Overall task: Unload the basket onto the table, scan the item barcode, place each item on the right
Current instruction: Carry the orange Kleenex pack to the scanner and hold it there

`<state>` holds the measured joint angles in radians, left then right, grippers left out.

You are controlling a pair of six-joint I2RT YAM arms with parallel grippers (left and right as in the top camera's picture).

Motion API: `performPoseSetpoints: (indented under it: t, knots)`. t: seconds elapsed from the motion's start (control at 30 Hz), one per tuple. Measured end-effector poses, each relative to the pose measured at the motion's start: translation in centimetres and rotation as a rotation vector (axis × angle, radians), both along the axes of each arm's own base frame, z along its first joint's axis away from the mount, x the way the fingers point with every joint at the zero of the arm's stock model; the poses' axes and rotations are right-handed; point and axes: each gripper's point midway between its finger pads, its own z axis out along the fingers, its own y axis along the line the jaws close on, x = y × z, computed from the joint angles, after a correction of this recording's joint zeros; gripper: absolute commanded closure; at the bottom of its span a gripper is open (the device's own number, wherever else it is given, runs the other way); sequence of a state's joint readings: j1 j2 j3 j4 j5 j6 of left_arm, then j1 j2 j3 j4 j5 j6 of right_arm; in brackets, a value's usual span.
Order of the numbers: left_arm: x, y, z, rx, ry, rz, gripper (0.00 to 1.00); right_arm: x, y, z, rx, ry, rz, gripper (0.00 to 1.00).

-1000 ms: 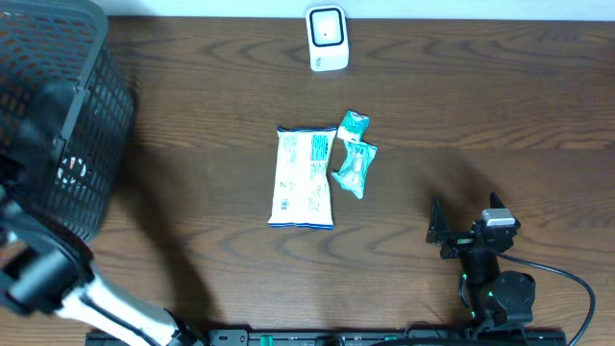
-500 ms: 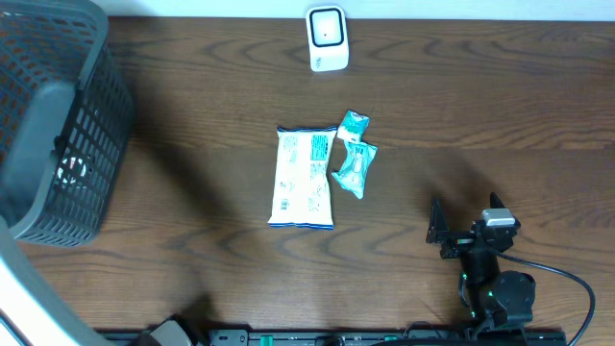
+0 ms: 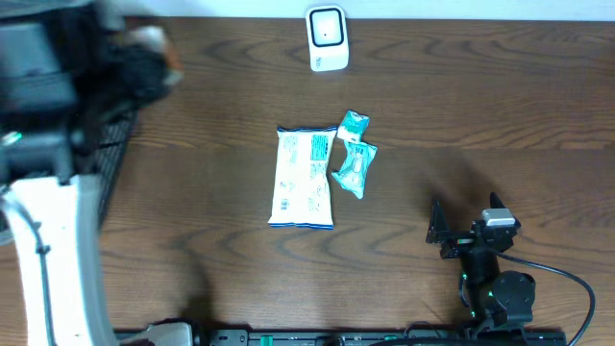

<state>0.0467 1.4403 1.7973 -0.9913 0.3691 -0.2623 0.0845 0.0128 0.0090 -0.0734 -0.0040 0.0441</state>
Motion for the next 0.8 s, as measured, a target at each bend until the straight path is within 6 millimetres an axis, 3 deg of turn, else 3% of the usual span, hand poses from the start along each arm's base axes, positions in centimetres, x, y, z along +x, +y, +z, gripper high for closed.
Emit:
performPoseSetpoints:
  t: [0.1, 0.27, 0.53, 0.8]
  knots:
    - [0.7, -3.8, -2.6, 0.057, 0.067, -0.092, 0.92, 0.0, 0.0, 0.0, 0.0, 0.0, 0.0, 0.01]
    - [1.6, -7.3, -8.1, 0.205, 0.206, -0.15, 0.92, 0.0, 0.0, 0.0, 0.0, 0.0, 0.0, 0.01]
    - [2.3, -9.6, -19.0, 0.401, 0.495, -0.203, 0.93, 0.0, 0.0, 0.0, 0.0, 0.0, 0.0, 0.01]
    - [2.3, -9.5, -26.8, 0.474, 0.688, -0.222, 0.92, 0.0, 0.0, 0.0, 0.0, 0.0, 0.0, 0.01]
